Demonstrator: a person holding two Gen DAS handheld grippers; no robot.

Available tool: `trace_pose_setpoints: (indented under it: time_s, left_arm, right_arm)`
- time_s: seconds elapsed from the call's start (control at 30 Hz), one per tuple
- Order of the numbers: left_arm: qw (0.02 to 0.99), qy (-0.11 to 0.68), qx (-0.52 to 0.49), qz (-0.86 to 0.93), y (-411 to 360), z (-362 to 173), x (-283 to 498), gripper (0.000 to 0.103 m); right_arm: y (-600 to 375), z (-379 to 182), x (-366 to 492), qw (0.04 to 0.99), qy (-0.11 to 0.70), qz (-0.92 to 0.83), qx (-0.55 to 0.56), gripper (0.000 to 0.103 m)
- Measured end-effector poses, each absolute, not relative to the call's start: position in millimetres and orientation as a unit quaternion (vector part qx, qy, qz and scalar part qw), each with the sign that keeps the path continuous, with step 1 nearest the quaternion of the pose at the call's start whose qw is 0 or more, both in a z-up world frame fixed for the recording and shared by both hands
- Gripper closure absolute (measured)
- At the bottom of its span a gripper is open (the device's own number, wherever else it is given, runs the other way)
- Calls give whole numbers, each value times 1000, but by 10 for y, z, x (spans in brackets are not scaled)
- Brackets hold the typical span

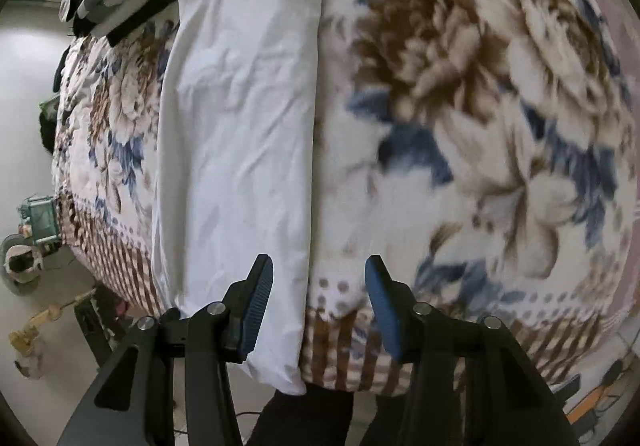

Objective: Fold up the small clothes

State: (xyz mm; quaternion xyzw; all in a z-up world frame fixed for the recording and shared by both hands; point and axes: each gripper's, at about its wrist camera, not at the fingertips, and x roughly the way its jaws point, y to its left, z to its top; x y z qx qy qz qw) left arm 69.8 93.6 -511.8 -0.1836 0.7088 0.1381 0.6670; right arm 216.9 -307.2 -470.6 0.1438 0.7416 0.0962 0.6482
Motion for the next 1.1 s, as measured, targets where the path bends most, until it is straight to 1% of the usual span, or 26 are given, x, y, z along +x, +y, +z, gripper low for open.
trace_pose_setpoints:
  time_s: [0.1,0.13,0.17,0.2,0.23,0.3,0.33,0.37,0.4,0.43,0.47,0.57,0.63,0.8,0.93,1.03,1.1]
  left_arm:
    - [649,690,-279,155,1290,-5025,434,95]
    - [650,677,-313,148,1346,-4992,389,89]
    - [653,667,-327,143,1361,-4962,374,75]
    - [661,660,-330,134,1352,-4946,372,65]
    - [665,660,-327,127,1318,-4964,391,49]
    - [666,665,-313,125,1215,-5022,473,48]
    - [665,673,-296,127,1154,-5078,515,49]
    - [666,678,-282,132,1111,-5120,538,59]
    - [672,676,-267,139,1042,-5131,600,75]
    - [673,681,-249,147,1024,-5185,592,103]
    - [670,686,-243,147,997,-5222,583,101]
    - [687,674,-232,142,928,-5191,676,101]
    - [689,674,-227,136,969,-5192,597,101]
    - [680,680,-249,116,1062,-5301,542,99]
    - [673,682,-264,106,1122,-5464,513,98]
    - [679,680,-259,101,1145,-5534,487,99]
    - [689,672,-251,102,1126,-5562,465,100]
  right_arm:
    - [-3065,-4798,2035,644,741,108,157,53]
    - [-3049,-4842,1985,640,742,114,162,53]
    - [-2993,-4865,1984,638,744,116,163,53]
    - [-2952,-4895,1945,636,745,119,163,53]
    - [-2899,-4916,1923,635,745,122,162,53]
    - [-2793,-4942,1884,633,747,129,157,53]
    - [-2721,-4949,1886,633,747,131,155,53]
    - [-2671,-4949,1891,633,747,134,153,53]
    - [-2647,-4940,1910,633,747,137,151,53]
    - [-2602,-4926,1955,635,745,138,149,53]
    - [-2588,-4902,2020,637,743,140,147,53]
    - [-2543,-4827,2353,647,736,140,142,53]
    - [-2477,-4773,2694,653,732,133,141,53]
    - [-1998,-4686,3834,686,706,127,119,53]
    - [-1419,-4832,4835,702,698,108,89,53]
    - [-1089,-5004,5324,706,700,88,55,53]
    - [-901,-5200,5602,693,716,74,39,53]
